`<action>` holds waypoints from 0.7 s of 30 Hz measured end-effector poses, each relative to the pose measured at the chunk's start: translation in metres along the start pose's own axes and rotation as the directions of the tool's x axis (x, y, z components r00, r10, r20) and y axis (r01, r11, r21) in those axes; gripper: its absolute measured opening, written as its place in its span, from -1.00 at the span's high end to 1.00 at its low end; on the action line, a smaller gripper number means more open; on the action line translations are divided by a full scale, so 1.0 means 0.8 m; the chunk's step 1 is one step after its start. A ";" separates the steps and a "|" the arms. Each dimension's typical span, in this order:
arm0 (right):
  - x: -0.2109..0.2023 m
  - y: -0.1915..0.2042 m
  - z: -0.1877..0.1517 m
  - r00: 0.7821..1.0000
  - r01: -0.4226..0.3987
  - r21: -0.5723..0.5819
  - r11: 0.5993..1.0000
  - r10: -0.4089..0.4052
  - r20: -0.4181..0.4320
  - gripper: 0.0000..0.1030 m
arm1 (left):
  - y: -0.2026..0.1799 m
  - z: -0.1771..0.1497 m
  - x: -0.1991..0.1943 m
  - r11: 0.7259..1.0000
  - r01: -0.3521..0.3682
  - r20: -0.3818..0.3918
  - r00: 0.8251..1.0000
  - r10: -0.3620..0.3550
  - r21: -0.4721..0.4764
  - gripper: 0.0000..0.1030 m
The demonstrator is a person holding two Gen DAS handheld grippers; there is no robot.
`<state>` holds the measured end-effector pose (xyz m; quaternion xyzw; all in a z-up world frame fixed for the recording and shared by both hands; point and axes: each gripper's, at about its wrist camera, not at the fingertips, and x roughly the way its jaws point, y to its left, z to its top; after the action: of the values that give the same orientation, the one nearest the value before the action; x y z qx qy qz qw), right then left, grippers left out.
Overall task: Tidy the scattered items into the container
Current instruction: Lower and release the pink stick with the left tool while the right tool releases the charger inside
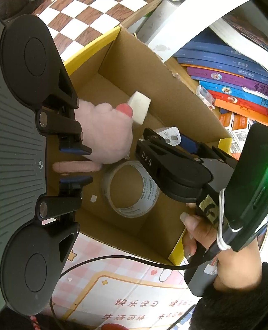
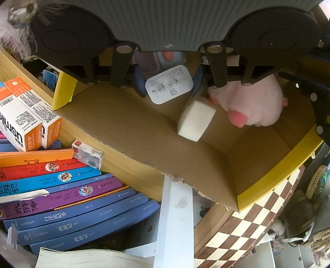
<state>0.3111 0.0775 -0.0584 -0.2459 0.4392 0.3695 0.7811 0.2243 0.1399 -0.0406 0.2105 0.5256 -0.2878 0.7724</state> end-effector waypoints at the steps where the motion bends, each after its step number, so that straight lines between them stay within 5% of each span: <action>1: 0.000 0.000 0.000 1.000 0.000 0.001 1.000 0.000 0.000 0.15 | -0.001 0.000 -0.001 1.000 -0.002 0.002 1.000 0.002 0.003 0.53; 9: -0.001 -0.001 -0.001 1.000 0.004 0.013 1.000 -0.004 0.004 0.15 | -0.008 -0.006 -0.017 0.999 -0.034 0.053 0.998 0.035 -0.015 0.36; 12: -0.002 -0.002 -0.002 1.000 0.009 0.018 1.000 -0.009 0.007 0.15 | -0.013 -0.007 -0.026 0.998 -0.053 0.089 0.995 0.055 -0.026 -0.09; 21: -0.021 -0.001 -0.002 0.999 0.019 0.031 0.999 -0.020 0.048 0.12 | -0.041 -0.009 -0.052 0.996 -0.084 0.191 0.977 0.091 -0.045 -0.23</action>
<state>0.3055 0.0695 -0.0447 -0.2294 0.4234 0.3609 0.7987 0.1856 0.1296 -0.0052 0.1904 0.4439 -0.2631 0.8352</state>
